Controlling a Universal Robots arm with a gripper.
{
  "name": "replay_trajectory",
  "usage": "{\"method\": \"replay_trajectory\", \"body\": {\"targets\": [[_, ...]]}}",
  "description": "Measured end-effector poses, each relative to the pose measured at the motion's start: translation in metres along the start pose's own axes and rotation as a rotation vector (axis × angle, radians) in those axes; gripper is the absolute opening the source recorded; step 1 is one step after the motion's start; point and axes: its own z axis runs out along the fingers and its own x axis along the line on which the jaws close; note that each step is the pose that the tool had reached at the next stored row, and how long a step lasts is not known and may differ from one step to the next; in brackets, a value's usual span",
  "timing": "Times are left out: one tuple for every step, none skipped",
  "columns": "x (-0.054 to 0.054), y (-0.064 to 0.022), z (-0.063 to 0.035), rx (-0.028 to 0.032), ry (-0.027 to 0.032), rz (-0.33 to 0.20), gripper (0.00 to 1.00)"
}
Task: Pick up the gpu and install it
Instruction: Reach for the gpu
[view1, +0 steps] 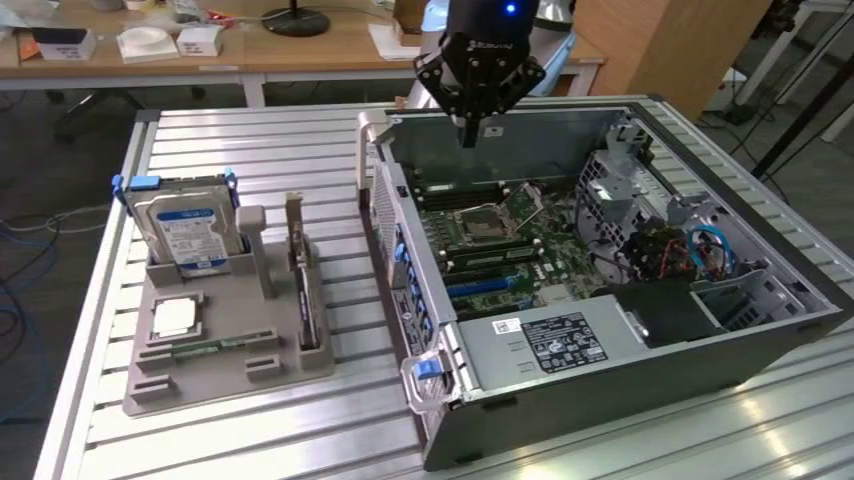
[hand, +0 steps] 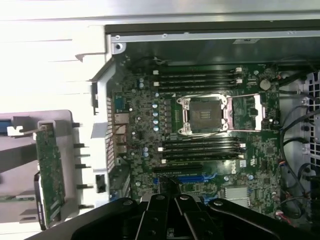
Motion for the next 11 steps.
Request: {"method": "replay_trajectory", "body": {"targets": [[0.004,-0.0003,-0.0001,-0.0001,-0.0001,0.0,0.11],[0.008,-0.0006,-0.0002,0.0,0.0,0.0,0.11],[0.013,-0.001,-0.0002,-0.0001,0.0,0.0,0.11],[0.017,-0.0013,-0.0003,-0.0001,-0.0001,0.0,0.11],[0.022,-0.0016,-0.0004,0.0,0.0,0.0,0.11],[0.026,-0.002,-0.0005,-0.0001,0.0,0.0,0.11],[0.031,-0.0023,-0.0005,-0.0001,0.0,0.0,0.11],[0.035,-0.0027,-0.0005,0.0,0.0,0.0,0.11],[0.04,-0.003,-0.0005,0.0,0.0,0.0,0.11],[0.044,-0.0033,-0.0005,-0.0001,0.0,0.0,0.11],[0.049,-0.0037,-0.0005,-0.0001,0.0,0.0,0.11]]}}
